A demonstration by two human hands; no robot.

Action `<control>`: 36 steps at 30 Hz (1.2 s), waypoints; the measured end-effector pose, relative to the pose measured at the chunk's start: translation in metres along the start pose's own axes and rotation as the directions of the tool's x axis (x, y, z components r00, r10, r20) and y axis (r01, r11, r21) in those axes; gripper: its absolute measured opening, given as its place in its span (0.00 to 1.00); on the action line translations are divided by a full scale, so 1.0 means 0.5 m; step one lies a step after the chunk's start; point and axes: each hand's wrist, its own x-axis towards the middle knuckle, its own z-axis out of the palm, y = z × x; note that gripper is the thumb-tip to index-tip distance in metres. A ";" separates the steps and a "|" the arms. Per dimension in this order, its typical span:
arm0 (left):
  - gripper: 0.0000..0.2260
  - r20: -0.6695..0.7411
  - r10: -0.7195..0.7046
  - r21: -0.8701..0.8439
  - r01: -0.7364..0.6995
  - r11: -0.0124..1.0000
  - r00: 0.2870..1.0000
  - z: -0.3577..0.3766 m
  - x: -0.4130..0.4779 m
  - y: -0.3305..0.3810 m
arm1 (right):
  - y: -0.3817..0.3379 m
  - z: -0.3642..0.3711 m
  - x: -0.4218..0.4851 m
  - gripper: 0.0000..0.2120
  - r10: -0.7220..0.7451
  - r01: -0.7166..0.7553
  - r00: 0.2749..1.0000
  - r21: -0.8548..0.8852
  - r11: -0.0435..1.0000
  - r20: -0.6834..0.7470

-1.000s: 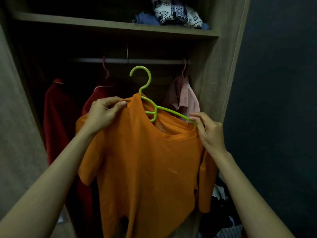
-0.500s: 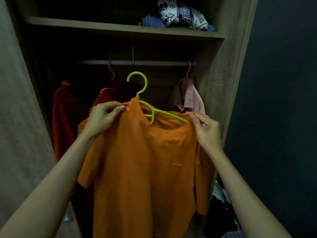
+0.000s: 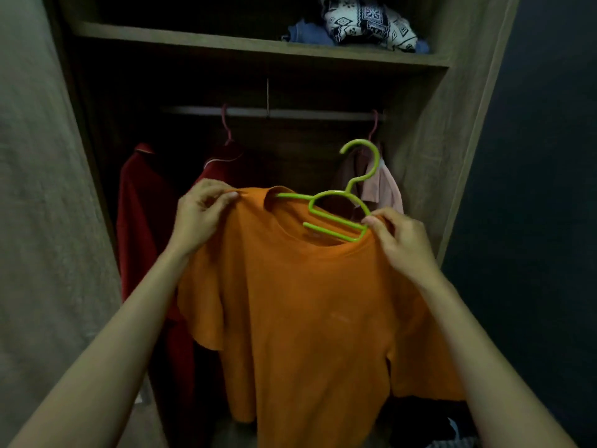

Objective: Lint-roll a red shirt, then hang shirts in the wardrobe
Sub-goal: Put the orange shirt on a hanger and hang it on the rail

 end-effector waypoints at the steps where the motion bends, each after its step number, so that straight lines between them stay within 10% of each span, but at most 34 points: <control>1: 0.06 0.027 -0.018 0.006 0.018 1.000 0.999 -0.005 0.001 -0.008 | 0.001 -0.010 -0.001 0.08 0.036 -0.036 0.999 0.026 0.999 -0.013; 5: 0.16 0.273 0.078 0.138 -0.119 0.983 0.959 0.028 0.004 0.026 | -0.016 -0.011 0.001 0.08 0.034 -0.033 0.999 0.024 0.999 -0.020; 9: 0.04 0.352 0.066 0.028 -0.080 0.996 0.934 0.081 0.007 0.063 | -0.027 -0.002 -0.005 0.09 -0.004 0.004 1.000 -0.039 0.999 0.002; 18: 0.06 0.301 0.054 -0.113 -0.021 0.993 0.952 0.110 0.024 0.045 | -0.014 -0.088 -0.041 0.10 0.025 -0.025 1.000 -0.049 0.998 -0.004; 24: 0.05 0.316 0.032 -0.201 0.034 0.979 0.948 0.140 0.028 0.053 | -0.005 -0.145 -0.077 0.11 0.249 -0.285 0.909 0.063 0.957 0.335; 36: 0.19 0.033 0.040 0.232 -0.046 0.972 0.999 0.050 -0.026 0.044 | -0.005 -0.164 -0.098 0.04 0.413 -0.414 0.910 0.120 0.902 0.036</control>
